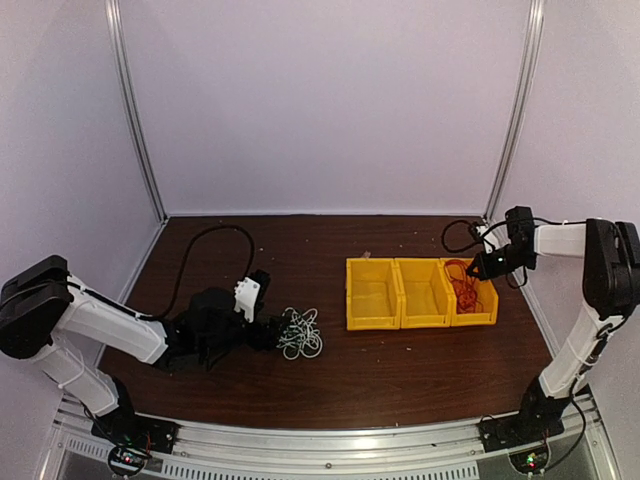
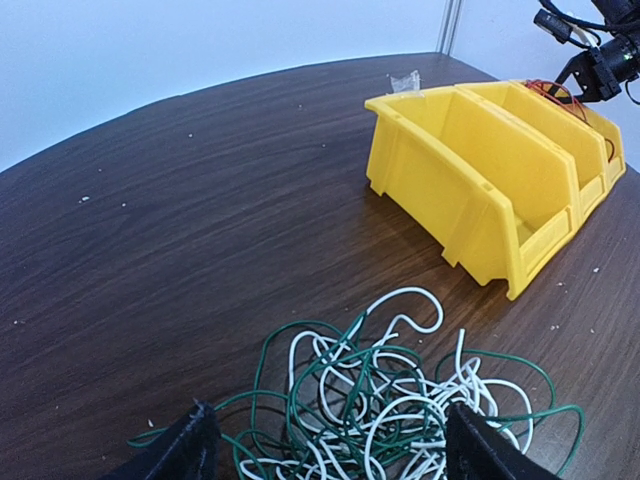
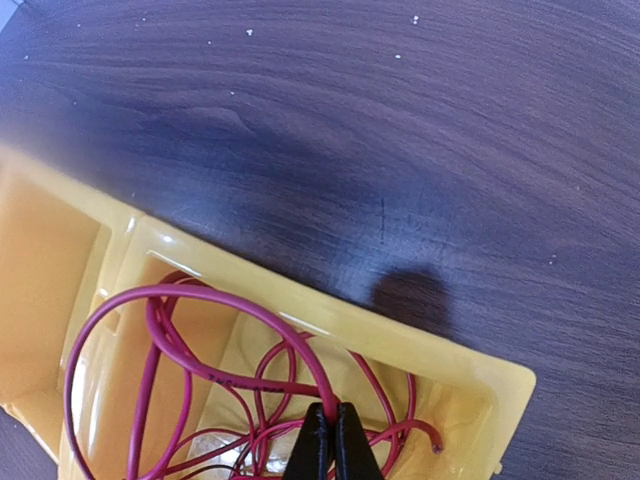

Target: Untangle the cables

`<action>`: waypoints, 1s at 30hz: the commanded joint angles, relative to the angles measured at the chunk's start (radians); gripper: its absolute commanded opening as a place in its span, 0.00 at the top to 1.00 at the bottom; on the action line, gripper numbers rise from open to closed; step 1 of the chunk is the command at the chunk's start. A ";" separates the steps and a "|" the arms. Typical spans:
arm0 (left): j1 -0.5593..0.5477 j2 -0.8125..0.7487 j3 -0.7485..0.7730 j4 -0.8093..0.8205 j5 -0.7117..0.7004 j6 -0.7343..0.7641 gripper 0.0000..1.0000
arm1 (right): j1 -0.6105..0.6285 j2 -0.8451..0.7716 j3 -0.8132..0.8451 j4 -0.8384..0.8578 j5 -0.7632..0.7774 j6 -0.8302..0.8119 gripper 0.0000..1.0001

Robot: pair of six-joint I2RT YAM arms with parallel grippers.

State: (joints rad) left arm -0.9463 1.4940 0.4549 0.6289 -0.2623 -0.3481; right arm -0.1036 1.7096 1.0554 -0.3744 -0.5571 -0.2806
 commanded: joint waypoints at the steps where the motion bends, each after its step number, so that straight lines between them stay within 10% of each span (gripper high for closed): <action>1: -0.006 0.008 0.022 0.049 0.011 -0.003 0.21 | 0.012 0.015 -0.004 -0.020 0.094 0.016 1.00; 22: -0.005 0.001 0.014 0.055 0.012 0.001 0.21 | 0.118 -0.261 -0.015 -0.203 0.076 -0.020 0.46; 30: -0.006 -0.020 -0.003 0.044 0.007 -0.009 0.21 | 0.165 -0.219 -0.058 -0.210 0.115 -0.050 0.44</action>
State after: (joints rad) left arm -0.9482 1.4933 0.4545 0.6308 -0.2577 -0.3481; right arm 0.0597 1.4666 1.0267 -0.5625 -0.4862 -0.3061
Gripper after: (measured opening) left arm 0.795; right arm 0.564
